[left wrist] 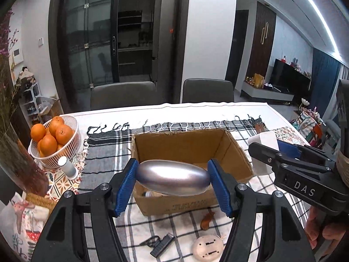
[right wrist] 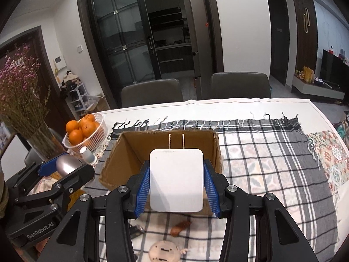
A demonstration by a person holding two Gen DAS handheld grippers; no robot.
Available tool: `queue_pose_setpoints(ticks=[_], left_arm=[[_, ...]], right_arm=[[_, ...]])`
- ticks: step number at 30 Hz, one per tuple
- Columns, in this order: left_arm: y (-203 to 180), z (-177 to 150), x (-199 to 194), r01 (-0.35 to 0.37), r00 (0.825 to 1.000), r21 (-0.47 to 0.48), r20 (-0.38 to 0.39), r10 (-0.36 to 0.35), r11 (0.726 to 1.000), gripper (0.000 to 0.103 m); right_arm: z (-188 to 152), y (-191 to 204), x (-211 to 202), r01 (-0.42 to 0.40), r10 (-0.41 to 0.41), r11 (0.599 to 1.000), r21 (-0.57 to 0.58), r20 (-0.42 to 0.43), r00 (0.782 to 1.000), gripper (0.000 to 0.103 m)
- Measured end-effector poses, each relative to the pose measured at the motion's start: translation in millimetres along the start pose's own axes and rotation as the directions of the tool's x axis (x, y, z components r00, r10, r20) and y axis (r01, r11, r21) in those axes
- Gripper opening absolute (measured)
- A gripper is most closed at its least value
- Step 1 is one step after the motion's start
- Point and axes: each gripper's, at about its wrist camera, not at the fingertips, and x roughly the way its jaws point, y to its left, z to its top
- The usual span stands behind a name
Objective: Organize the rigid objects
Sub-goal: 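Carry the silver egg and white charger into the box and release them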
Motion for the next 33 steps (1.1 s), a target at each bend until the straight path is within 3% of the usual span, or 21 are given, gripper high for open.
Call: queue_pose_setpoints(ticks=[13, 33], left_arm=[[10.7, 11.8, 54.6, 0.000, 0.993, 0.009, -0.114, 0.001, 1.000, 0.065], [16.0, -10.2, 127.4, -0.013, 0.954, 0.076, -0.298, 0.035, 0.997, 0.065]], right_arm=[[14.5, -9.9, 52.8, 0.032, -0.033, 0.999, -0.003, -0.099, 0.995, 0.047], [-0.8, -26.1, 121.8, 0.053, -0.063, 0.998, -0.045, -0.271, 0.961, 0.047]])
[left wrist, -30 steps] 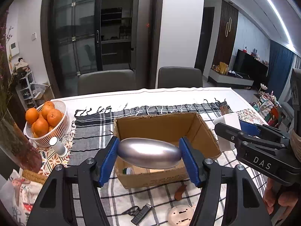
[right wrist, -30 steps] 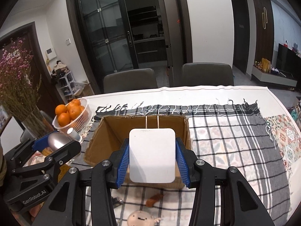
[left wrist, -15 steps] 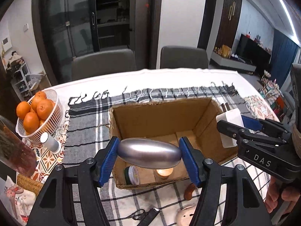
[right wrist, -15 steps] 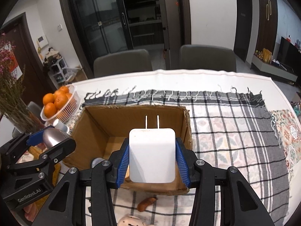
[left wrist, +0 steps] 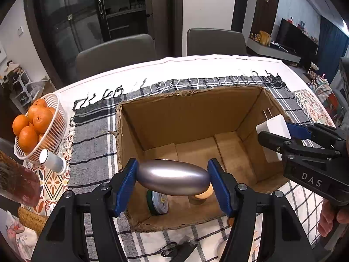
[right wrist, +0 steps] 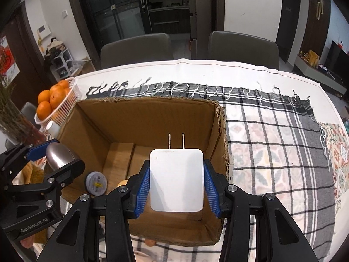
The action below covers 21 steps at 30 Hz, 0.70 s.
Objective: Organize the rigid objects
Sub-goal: 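Carry the silver egg and white charger into the box and release them, then withdraw both tools from the box toward the beige gadget and figurine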
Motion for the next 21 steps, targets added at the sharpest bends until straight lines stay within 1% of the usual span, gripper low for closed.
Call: queue_pose_setpoints(ticks=[2, 4, 7, 9, 12, 16, 18, 21], left_arm=[[0.0, 0.0, 3.7, 0.010, 1.000, -0.006, -0.011, -0.010, 1.000, 0.065], [0.5, -0.4, 6.2, 0.019, 1.000, -0.022, -0.021, -0.019, 1.000, 0.065], [-0.3, -2.2, 2.0, 0.013, 1.000, -0.020, 0.000, -0.013, 1.000, 0.065], [-1.7, -4.4, -4.7, -0.009, 1.000, -0.015, 0.021, 0.010, 1.000, 0.066], [-3.5, -9.9, -18.3, -0.024, 0.998, -0.022, 0.056, 0.025, 0.999, 0.069], [-4.6, -20.1, -38.8, -0.036, 0.993, -0.039, 0.109, 0.040, 0.999, 0.069], [-6.7, -27.0, -50.9, -0.043, 0.989, -0.032, 0.142, 0.047, 0.999, 0.070], [-9.8, -36.5, -67.5, -0.072, 0.981, -0.021, 0.181, 0.075, 0.997, 0.071]], right_arm=[[0.7, 0.3, 1.8, -0.005, 0.005, 1.000, 0.002, -0.002, 1.000, 0.047], [1.4, 0.4, -1.2, 0.000, 0.000, 1.000, 0.005, 0.018, 1.000, 0.048], [1.0, 1.7, -6.0, 0.006, -0.006, 1.000, 0.003, 0.028, 1.000, 0.049], [-0.2, 2.7, -9.8, 0.021, -0.021, 1.000, -0.006, 0.040, 0.999, 0.049], [-3.4, 1.1, -16.3, 0.031, -0.031, 1.000, 0.001, 0.050, 0.998, 0.049], [-10.6, -0.8, -27.3, 0.010, -0.011, 1.000, 0.018, 0.064, 0.998, 0.050], [-15.3, 0.4, -33.4, -0.003, 0.001, 1.000, 0.019, 0.074, 0.997, 0.050], [-24.0, 4.7, -43.3, -0.015, 0.014, 1.000, 0.007, 0.090, 0.996, 0.052]])
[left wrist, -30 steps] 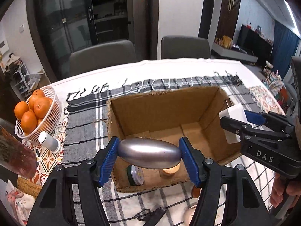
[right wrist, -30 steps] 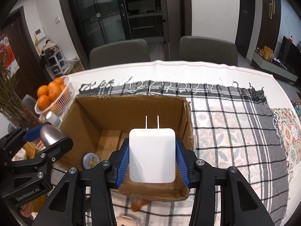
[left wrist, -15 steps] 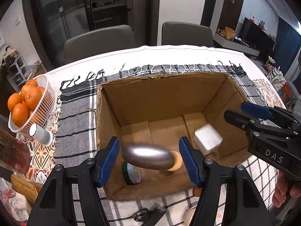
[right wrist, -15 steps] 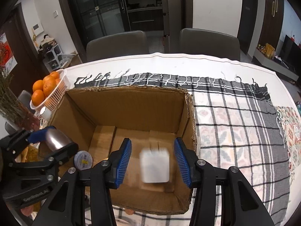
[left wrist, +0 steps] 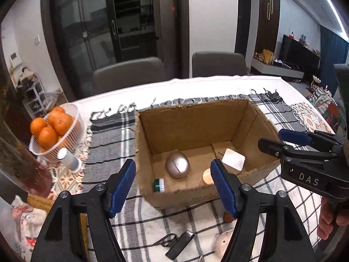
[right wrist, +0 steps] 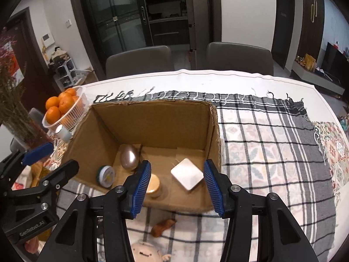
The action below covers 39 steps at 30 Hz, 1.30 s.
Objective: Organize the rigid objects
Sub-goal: 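Withdraw both tools from the box toward the beige gadget and figurine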
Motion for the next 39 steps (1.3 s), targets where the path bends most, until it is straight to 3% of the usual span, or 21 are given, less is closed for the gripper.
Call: queue_pose_setpoints(ticks=[10, 18, 27, 39], left_arm=[[2.1, -22.7, -40.9, -0.025, 0.998, -0.011, 0.049, 0.026, 1.000, 0.074], [3.1, -50.5, -55.9, -0.034, 0.999, -0.034, 0.030, 0.035, 0.999, 0.074], [4.3, -81.5, -70.0, -0.038, 0.999, -0.069, -0.024, 0.037, 0.997, 0.075], [5.5, -120.2, -64.3, -0.043, 0.990, -0.110, -0.137, 0.028, 0.993, 0.076]], right_arm=[[-24.6, 15.3, -36.0, -0.013, 0.015, 0.998, -0.059, 0.024, 1.000, 0.068], [-44.7, 28.7, -50.9, -0.023, 0.025, 0.994, -0.105, 0.017, 1.000, 0.069], [-68.1, 39.5, -60.6, -0.042, 0.042, 0.989, -0.144, -0.006, 0.999, 0.069], [-95.4, 52.6, -42.7, -0.104, 0.082, 0.975, -0.198, -0.114, 0.990, 0.072]])
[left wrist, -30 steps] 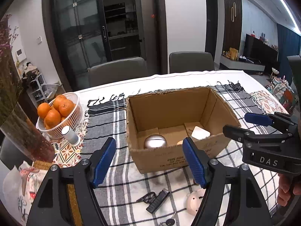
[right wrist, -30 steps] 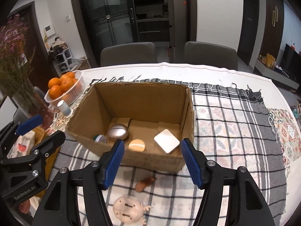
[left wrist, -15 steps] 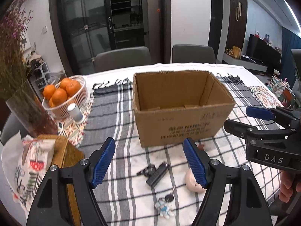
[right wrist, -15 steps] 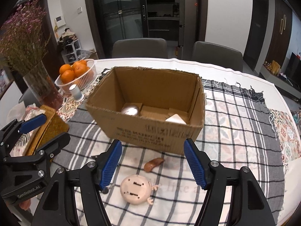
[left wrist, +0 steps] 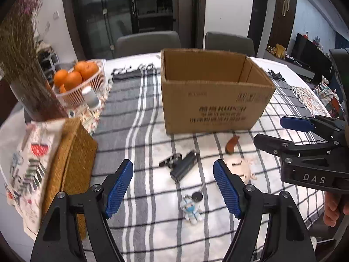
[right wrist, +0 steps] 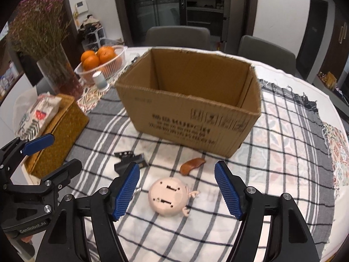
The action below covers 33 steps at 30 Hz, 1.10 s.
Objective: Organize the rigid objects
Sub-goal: 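Withdraw both tools from the box toward the beige gadget and figurine, then close the right gripper on the beige round gadget while the left gripper grasps the figurine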
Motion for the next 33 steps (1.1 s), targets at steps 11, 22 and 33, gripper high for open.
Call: queue_pose_setpoints(ticks=[11, 22, 33], left_arm=[[-0.7, -24.8, 31.5, 0.032, 0.990, -0.021, -0.135, -0.034, 0.999, 0.076], [-0.6, -41.3, 62.1, 0.096, 0.958, -0.054, -0.266, -0.107, 0.994, 0.075], [-2.1, -47.6, 85.8, 0.123, 0.930, -0.102, -0.334, -0.151, 0.987, 0.069]], right_arm=[[-12.3, 4.7, 38.9, -0.045, 0.038, 0.998, -0.044, -0.148, 0.988, 0.073], [-16.6, 5.6, 74.2, -0.082, 0.061, 0.994, -0.075, -0.251, 0.966, 0.081], [-23.1, 3.6, 101.0, -0.122, 0.101, 0.991, -0.059, -0.284, 0.954, 0.081]])
